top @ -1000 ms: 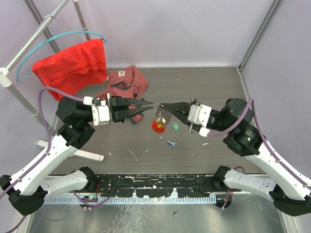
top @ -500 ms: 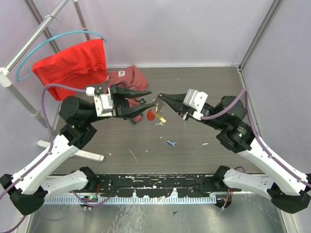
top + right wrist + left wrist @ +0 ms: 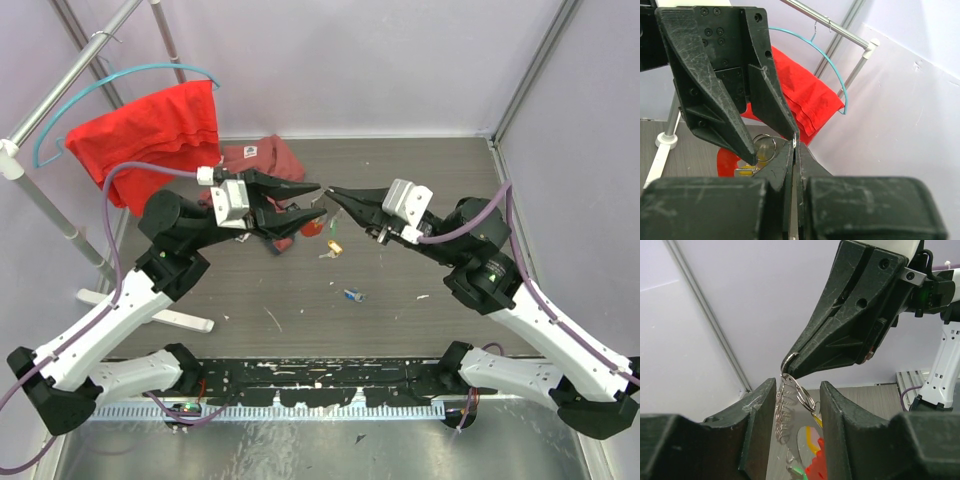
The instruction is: Put the keys on the keyring
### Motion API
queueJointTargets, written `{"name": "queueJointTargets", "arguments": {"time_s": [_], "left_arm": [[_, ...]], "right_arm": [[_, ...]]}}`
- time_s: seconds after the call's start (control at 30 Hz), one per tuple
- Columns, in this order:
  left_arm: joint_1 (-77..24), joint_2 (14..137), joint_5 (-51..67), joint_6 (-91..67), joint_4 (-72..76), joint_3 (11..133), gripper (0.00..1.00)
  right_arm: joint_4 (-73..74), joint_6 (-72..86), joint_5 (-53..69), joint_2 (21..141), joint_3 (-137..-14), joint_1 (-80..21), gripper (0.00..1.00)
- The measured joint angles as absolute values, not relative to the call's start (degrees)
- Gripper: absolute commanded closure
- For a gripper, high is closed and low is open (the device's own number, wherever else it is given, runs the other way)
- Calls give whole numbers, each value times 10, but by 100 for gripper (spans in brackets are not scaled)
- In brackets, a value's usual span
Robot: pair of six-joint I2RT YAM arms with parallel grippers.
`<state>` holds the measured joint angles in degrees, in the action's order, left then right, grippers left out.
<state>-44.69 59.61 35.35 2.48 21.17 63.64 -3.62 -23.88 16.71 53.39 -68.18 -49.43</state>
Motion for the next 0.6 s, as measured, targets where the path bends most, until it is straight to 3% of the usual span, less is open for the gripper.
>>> {"name": "queueJointTargets", "arguments": {"time_s": [0.13, 0.43, 0.6], "left_arm": [[-447, 594, 356, 25, 216, 636, 57], [-447, 565, 446, 45, 225, 637, 80], [-447, 569, 508, 89, 152, 665, 74]], "right_arm": [[-25, -261, 191, 528, -678, -494, 99], [87, -340, 277, 501, -685, -494, 99], [147, -367, 307, 501, -718, -494, 99]]}}
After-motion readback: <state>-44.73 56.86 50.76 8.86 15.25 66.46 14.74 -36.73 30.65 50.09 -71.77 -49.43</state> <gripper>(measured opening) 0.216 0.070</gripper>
